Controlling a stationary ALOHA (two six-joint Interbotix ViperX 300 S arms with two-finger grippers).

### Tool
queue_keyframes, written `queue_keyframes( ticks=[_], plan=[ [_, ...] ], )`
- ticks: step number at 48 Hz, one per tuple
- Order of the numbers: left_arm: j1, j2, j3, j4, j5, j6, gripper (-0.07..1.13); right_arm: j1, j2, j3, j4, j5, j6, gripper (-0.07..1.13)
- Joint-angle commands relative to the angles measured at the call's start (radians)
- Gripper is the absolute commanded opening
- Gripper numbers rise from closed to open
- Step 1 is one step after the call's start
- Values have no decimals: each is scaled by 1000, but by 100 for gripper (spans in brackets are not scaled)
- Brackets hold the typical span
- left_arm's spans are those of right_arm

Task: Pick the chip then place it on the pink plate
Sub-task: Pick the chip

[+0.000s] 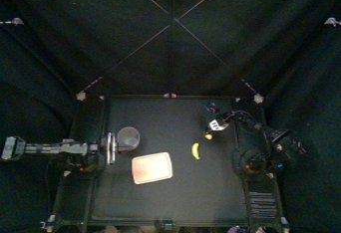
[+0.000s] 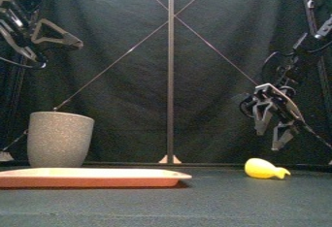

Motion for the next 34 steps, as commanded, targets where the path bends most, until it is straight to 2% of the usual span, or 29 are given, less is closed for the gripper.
queue_keyframes(
  ticks=[1,5,10,34],
  plan=[
    [3,6,-15,-5,-11,5,4,-3,-6,-6,-57,-55,14,98],
    [3,6,-18,-5,-17,6,4,0,8,5,-114,-106,18,98],
    [5,6,-17,-5,-21,6,4,8,34,18,-133,-133,15,98],
    [5,6,-8,-6,-21,3,4,41,124,25,-123,-193,0,98]
  ],
)
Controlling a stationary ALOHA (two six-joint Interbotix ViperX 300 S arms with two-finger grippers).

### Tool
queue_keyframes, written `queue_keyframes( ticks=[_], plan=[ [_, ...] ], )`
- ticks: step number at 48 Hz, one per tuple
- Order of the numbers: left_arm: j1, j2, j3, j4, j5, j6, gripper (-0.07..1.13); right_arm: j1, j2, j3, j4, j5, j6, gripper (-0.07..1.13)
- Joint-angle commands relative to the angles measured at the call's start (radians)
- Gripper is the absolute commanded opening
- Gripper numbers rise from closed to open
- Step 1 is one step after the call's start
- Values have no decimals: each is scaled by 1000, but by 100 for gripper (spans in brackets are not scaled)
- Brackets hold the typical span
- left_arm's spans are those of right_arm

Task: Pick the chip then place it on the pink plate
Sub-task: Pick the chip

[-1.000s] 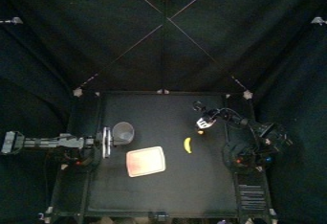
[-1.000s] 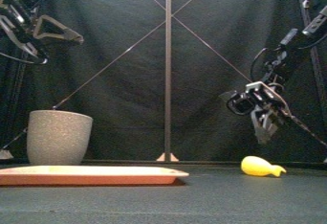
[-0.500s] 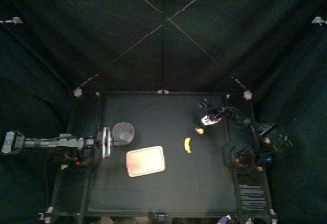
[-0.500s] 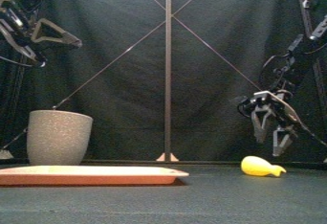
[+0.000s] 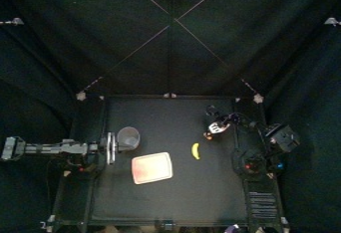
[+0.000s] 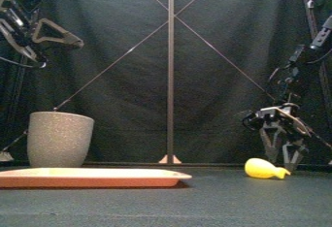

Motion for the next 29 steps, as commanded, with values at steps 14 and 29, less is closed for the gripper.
queue_keyframes(
  ticks=[14,29],
  plan=[
    [3,6,8,0,-9,-5,4,43,31,-31,37,-15,-3,92],
    [3,6,9,0,-9,-3,4,77,57,-35,48,-14,2,69]
  ],
)
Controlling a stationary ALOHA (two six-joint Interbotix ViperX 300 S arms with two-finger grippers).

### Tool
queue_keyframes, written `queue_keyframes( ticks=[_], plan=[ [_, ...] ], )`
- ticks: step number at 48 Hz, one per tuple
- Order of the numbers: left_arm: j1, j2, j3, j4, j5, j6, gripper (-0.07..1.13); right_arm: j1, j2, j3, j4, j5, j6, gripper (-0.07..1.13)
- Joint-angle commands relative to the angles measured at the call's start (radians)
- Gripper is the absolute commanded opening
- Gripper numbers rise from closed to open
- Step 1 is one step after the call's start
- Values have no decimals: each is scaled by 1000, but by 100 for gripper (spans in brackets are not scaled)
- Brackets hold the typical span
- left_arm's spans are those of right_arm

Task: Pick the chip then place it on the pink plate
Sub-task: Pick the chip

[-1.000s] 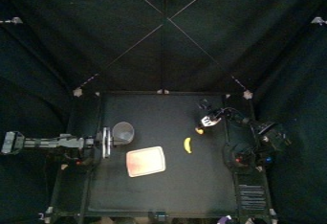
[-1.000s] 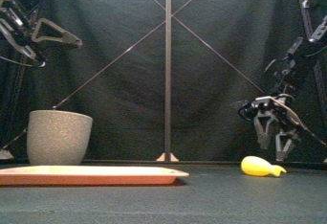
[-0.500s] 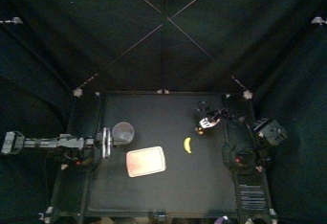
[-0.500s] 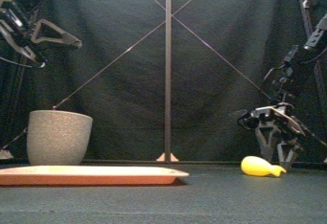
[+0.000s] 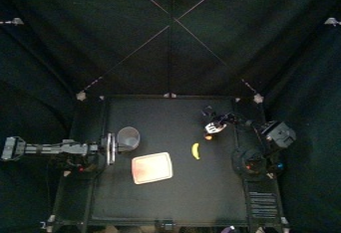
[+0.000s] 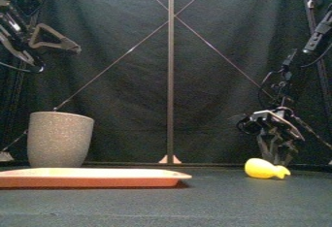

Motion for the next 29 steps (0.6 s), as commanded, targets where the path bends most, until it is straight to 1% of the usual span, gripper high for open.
queue_keyframes(
  ticks=[1,12,21,26,29],
  plan=[
    [2,5,-12,-2,-8,2,4,18,-5,-6,0,5,0,68],
    [3,5,-11,-2,-6,3,4,26,-32,-5,-3,20,8,58],
    [3,5,-11,-2,-6,3,4,40,-74,-5,-5,26,9,46],
    [3,5,-11,-2,-6,2,4,63,-106,-15,8,28,11,43],
    [3,5,-11,0,-6,2,4,98,-133,-34,17,28,11,42]
  ],
)
